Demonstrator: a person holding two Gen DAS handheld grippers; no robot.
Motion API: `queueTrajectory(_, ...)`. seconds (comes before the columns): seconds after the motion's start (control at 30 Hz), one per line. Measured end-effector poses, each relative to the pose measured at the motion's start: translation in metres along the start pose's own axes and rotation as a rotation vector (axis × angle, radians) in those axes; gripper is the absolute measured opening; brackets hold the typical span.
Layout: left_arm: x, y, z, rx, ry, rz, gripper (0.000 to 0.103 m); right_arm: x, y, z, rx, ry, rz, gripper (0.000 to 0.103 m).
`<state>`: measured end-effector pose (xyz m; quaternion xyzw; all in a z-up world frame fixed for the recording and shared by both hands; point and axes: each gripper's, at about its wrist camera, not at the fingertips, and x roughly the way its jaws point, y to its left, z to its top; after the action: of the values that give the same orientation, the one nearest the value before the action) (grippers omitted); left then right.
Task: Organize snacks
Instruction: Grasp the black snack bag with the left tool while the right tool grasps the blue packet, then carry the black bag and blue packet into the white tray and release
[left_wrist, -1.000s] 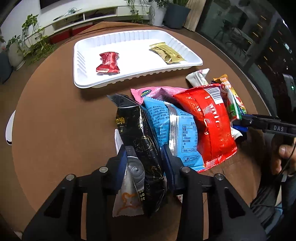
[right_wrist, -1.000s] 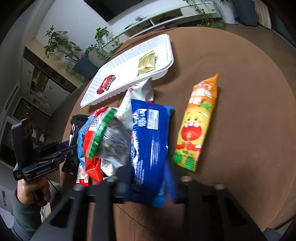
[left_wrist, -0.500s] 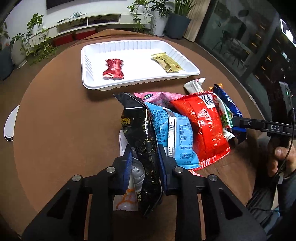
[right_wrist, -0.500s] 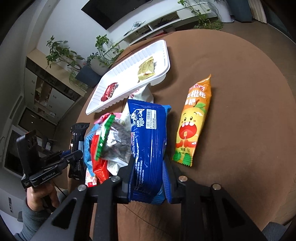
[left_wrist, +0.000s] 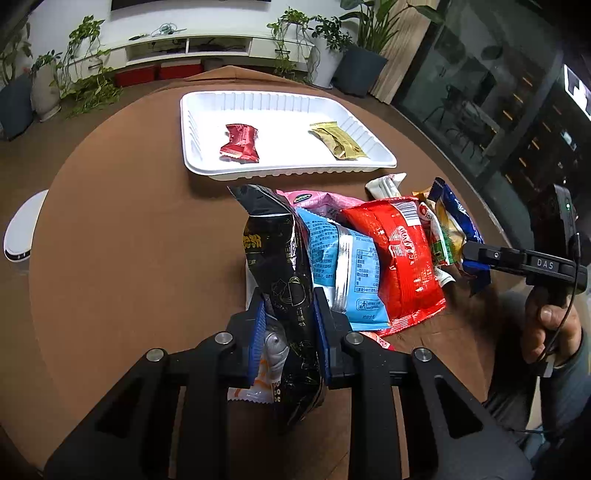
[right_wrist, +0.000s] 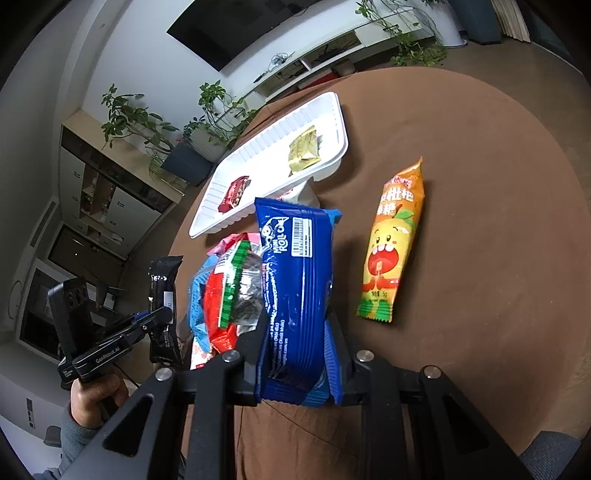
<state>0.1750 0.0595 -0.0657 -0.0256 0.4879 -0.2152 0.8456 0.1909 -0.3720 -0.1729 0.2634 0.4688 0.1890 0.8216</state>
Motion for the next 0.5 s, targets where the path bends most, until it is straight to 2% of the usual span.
queueTrajectory(0.33,-0.021,0.016,0.004,-0.08,-0.059,-0.06,0.022,-0.01,-0.003,0.005,0.042,-0.019,0.064,0.028)
queueTrajectory(0.5,-0.033,0.033,0.015,-0.128,-0.098,-0.086,0.022,-0.02,-0.01,0.018,0.07,-0.044,0.083,0.028)
